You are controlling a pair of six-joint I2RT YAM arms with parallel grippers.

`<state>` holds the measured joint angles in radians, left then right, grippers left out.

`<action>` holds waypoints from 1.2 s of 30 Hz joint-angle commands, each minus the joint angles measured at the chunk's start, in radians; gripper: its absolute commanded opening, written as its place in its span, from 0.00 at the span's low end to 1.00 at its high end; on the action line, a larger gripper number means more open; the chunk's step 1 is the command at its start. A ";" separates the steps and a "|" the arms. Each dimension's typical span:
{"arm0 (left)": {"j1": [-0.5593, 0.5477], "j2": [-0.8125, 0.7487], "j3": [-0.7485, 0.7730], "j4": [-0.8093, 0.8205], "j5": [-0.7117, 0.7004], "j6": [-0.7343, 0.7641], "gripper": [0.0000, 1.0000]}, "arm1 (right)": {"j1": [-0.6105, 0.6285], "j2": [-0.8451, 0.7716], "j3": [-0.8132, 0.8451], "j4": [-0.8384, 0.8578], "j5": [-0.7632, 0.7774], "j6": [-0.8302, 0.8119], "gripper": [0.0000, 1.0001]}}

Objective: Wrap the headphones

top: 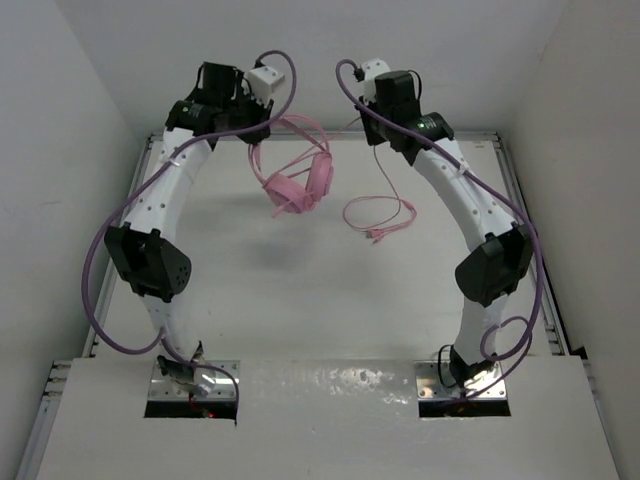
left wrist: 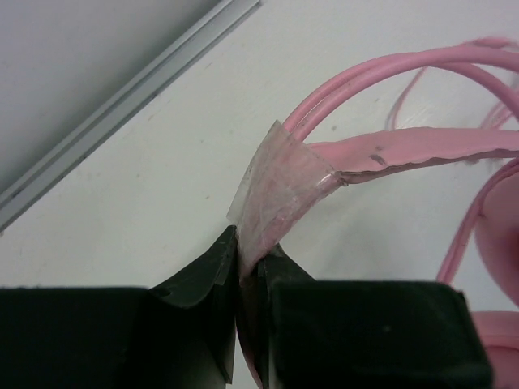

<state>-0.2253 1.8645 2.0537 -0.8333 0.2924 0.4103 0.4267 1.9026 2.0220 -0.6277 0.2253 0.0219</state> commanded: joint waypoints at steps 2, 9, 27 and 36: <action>0.029 -0.016 0.207 -0.124 0.208 -0.158 0.00 | -0.025 0.015 -0.147 0.262 -0.286 0.171 0.32; 0.029 -0.047 0.344 -0.050 0.223 -0.359 0.00 | -0.019 0.122 -0.385 0.644 -0.500 0.448 0.60; 0.127 -0.065 0.389 0.068 0.205 -0.594 0.00 | 0.035 0.326 -0.531 0.858 -0.346 0.615 0.25; 0.280 0.011 0.321 0.172 0.163 -0.830 0.00 | 0.301 0.366 -0.243 0.418 -0.443 0.293 0.00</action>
<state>0.0135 1.8683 2.3676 -0.7902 0.4728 -0.2447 0.5537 2.3039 1.6539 -0.0578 -0.1249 0.4957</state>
